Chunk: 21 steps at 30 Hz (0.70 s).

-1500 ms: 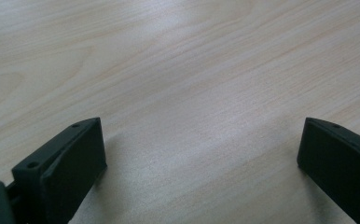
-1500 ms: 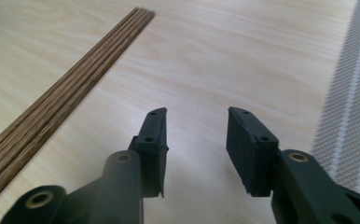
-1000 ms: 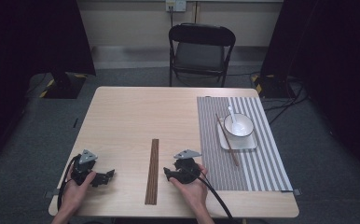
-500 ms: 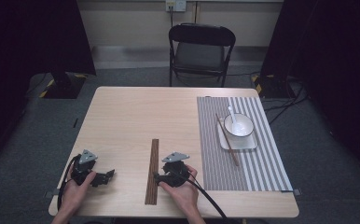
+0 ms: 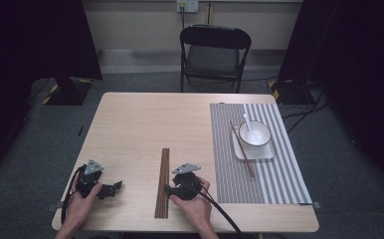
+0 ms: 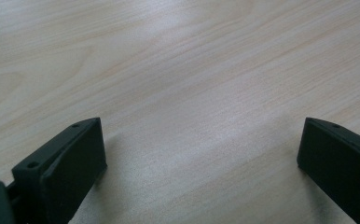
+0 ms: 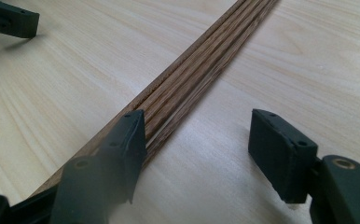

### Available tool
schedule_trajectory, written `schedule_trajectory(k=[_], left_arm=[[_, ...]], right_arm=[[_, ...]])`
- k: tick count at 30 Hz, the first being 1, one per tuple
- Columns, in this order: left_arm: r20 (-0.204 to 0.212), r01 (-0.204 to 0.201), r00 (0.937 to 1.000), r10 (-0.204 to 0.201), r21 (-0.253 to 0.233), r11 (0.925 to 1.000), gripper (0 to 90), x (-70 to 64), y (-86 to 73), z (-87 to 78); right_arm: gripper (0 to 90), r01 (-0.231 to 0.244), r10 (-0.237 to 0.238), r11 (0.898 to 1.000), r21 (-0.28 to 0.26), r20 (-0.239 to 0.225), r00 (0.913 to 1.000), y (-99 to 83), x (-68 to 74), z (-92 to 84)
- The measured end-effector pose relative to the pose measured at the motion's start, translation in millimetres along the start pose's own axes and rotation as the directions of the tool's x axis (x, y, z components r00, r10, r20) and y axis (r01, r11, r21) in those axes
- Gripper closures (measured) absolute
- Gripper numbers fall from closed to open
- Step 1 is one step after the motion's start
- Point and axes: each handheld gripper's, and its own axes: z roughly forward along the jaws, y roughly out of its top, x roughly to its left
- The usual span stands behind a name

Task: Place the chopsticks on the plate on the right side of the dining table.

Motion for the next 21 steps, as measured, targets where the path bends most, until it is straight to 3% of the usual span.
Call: schedule_trajectory(k=[8,21], left_arm=[[0.0,0.0,1.0,0.0,0.0,1.0,0.4,0.0,0.0,0.0],[0.0,0.0,1.0,0.0,0.0,1.0,0.4,0.0,0.0,0.0]], right_arm=[[36.9,0.028,-0.028,1.0,0.013,0.03,0.9991,1.2,3.5,1.2],[56.0,0.043,-0.044,0.999,0.011,0.102,0.9938,-1.4,-7.6,-4.1]])
